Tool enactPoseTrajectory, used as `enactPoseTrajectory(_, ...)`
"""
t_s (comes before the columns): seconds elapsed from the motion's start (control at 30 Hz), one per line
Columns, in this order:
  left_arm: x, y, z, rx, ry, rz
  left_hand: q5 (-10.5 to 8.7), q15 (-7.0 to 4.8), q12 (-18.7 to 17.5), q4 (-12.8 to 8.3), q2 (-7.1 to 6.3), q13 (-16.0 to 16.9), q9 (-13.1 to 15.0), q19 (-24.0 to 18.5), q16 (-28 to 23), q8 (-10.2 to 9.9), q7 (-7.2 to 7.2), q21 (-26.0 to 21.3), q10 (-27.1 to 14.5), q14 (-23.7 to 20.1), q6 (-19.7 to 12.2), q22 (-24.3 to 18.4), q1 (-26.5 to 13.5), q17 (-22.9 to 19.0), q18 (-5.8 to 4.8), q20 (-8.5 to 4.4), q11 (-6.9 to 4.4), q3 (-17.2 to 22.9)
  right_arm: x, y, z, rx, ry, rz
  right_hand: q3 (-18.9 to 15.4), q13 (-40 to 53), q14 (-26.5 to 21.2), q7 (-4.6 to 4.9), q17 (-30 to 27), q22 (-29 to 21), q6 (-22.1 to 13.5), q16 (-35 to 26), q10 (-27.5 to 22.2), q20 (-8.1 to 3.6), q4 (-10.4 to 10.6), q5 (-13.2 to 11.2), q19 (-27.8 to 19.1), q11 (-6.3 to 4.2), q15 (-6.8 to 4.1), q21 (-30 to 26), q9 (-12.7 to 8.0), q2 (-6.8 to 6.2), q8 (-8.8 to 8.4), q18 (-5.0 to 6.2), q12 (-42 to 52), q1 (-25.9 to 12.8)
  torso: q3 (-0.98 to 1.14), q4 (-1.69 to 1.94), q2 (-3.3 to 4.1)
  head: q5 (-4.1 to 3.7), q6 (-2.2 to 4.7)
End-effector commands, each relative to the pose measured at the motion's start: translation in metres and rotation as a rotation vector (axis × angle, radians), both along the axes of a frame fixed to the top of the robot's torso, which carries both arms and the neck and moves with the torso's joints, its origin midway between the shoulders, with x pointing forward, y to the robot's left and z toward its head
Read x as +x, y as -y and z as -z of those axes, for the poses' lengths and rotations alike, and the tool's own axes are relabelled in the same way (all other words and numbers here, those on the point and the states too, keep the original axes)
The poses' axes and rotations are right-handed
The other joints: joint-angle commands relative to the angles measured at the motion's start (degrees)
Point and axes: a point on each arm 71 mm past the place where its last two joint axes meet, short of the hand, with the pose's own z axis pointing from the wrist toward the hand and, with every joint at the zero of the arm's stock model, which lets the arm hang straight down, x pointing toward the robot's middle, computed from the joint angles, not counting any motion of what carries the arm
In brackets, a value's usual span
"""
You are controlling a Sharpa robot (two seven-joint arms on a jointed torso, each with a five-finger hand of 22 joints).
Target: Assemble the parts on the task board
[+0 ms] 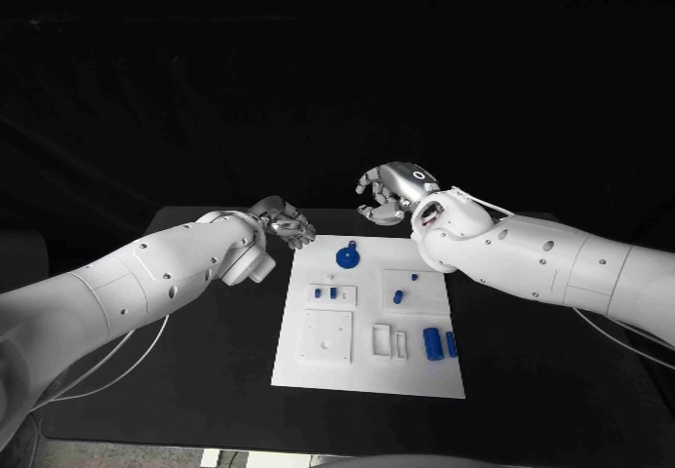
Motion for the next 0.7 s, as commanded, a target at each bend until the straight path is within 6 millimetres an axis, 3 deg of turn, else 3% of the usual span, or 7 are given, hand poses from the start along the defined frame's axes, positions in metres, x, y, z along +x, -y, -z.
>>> enactPoseTrajectory(0.03, -0.003, 0.014, -0.005, 0.274, 0.215, 0.268, 0.34, 0.07, 0.3, -0.2, -0.02, 0.1, 0.0, 0.4, -0.3, -0.2, 0.01, 0.4, 0.4, 0.5, 0.4, 0.1, 0.7, 0.1, 0.81, -0.02, -0.01, 0.3, 0.000, 0.004, -0.007, 0.151, -0.003, -0.005, 0.3, -0.1, -0.4, 1.19, 0.1, 0.8, -1.2, -0.3, 0.0, 0.29, 0.0, 0.6, 0.1, 0.25, 0.06, -0.3, -0.1, -0.08, 0.08, 0.83, -0.1, 0.4, 0.04, -0.17, 0.04, -0.13, 0.07)
enactPoseTrajectory(0.17, -0.004, 0.023, -0.004, 0.366, 0.311, 0.361, 0.28, 0.05, 0.3, -0.3, -0.23, 0.1, 0.1, 0.3, -0.4, -0.2, -0.04, 0.3, 0.4, 0.5, 0.5, 0.2, 1.0, 0.3, 0.83, -0.05, -0.03, 0.4, 0.002, 0.009, -0.013, 0.247, -0.026, 0.011, 0.3, -0.3, -0.5, 1.22, 0.0, 0.8, -1.3, -0.5, -0.1, 0.39, 0.1, 1.6, 0.1, 0.30, 0.09, -0.4, -0.1, 0.00, 0.05, 0.83, -0.1, 0.5, 0.06, -0.26, 0.05, -0.27, 0.10)
enactPoseTrajectory(0.47, -0.008, 0.027, 0.023, 0.388, 0.423, 0.383, 0.03, 0.05, 0.1, -0.3, -0.61, 0.1, 0.1, 0.3, -0.7, -0.3, -0.08, 0.3, 0.4, 0.6, 0.6, 0.4, 1.6, 0.6, 0.81, -0.05, -0.03, 0.5, 0.007, 0.013, -0.030, 0.425, -0.051, 0.004, -1.1, -0.9, -1.4, 1.43, -0.2, 0.9, -1.6, -1.3, -0.9, 0.89, -0.1, 4.9, -0.8, 0.51, 0.33, -1.2, -0.4, 0.56, 0.03, 0.83, -0.5, 0.4, 0.11, -0.55, 0.08, -0.35, 0.02)
enactPoseTrajectory(0.7, -0.007, 0.022, 0.036, 0.387, 0.457, 0.364, 0.09, 0.07, 0.0, -0.3, -0.76, 0.1, 0.1, 0.2, -0.8, -0.3, -0.09, 0.2, 0.5, 0.6, 0.7, 0.4, 1.9, 0.8, 0.78, -0.02, -0.02, 0.5, 0.011, 0.012, -0.033, 0.497, -0.079, -0.002, -3.3, -6.2, -5.3, 1.97, -4.9, 0.4, -2.7, -7.5, -3.0, 3.49, -1.7, 7.6, -6.5, 1.06, 0.96, -5.6, -0.5, 2.11, -0.02, 0.39, -5.7, 0.2, 0.09, -0.61, 0.10, -0.76, -0.08)
